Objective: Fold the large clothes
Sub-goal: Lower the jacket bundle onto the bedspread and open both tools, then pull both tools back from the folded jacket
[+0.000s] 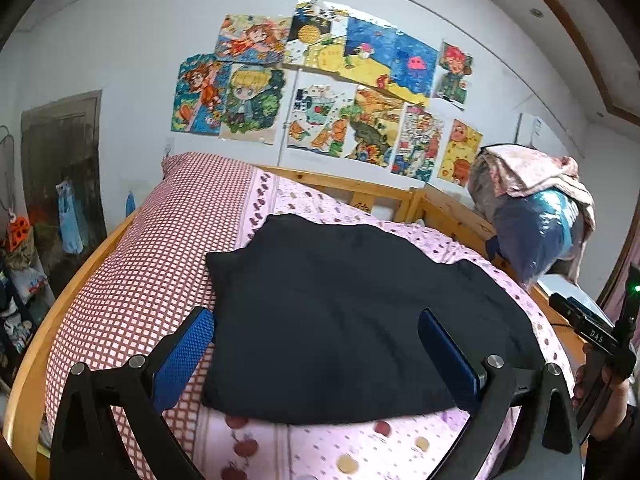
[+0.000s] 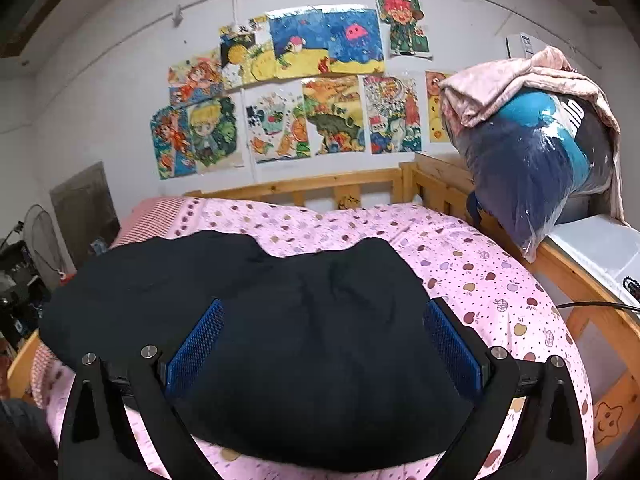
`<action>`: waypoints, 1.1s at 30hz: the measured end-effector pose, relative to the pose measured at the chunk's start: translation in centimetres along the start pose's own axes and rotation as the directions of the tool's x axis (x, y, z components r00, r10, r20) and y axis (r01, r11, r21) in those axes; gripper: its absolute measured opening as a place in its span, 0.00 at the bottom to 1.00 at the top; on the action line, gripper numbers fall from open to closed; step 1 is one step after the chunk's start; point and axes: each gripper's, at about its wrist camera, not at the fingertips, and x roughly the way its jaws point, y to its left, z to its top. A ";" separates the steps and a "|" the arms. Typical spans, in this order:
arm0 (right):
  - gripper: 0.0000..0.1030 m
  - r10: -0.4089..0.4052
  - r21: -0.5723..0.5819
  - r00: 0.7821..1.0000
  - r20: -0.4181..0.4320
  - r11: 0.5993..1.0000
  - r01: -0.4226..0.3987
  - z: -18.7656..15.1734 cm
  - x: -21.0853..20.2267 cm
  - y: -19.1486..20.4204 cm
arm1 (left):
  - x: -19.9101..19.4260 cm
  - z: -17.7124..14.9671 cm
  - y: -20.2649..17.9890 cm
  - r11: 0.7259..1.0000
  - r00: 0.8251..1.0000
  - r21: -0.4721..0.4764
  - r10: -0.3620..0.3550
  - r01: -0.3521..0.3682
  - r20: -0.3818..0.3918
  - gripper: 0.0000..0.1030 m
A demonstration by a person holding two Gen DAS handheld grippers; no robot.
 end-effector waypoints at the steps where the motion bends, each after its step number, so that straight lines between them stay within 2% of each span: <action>1: 0.95 0.007 0.000 1.000 0.009 1.000 -0.007 -0.1 -0.5 0.2 | -0.3 -0.1 -0.3 1.000 1.000 0.008 -0.004 0.004 0.001 1.00; 11: 0.96 0.063 -0.018 0.993 0.098 0.998 -0.062 -1.8 -6.9 1.7 | -4.2 -1.2 -4.3 0.995 0.999 0.095 -0.029 0.026 0.029 1.00; 17: 0.96 0.081 -0.013 0.991 0.106 0.997 -0.080 -2.8 -9.3 2.6 | -6.1 -1.9 -6.1 0.990 0.998 0.137 -0.045 0.040 0.033 1.00; 25: 0.96 0.109 -0.033 0.989 0.100 0.994 -0.107 -5.2 -11.8 4.1 | -7.8 -3.5 -6.4 0.988 0.998 0.145 -0.055 0.050 0.034 1.00; 33: 0.96 0.105 -0.058 0.989 0.105 0.993 -0.100 -7.1 -13.4 5.4 | -8.9 -5.0 -6.0 0.989 0.998 0.138 -0.046 0.041 0.030 1.00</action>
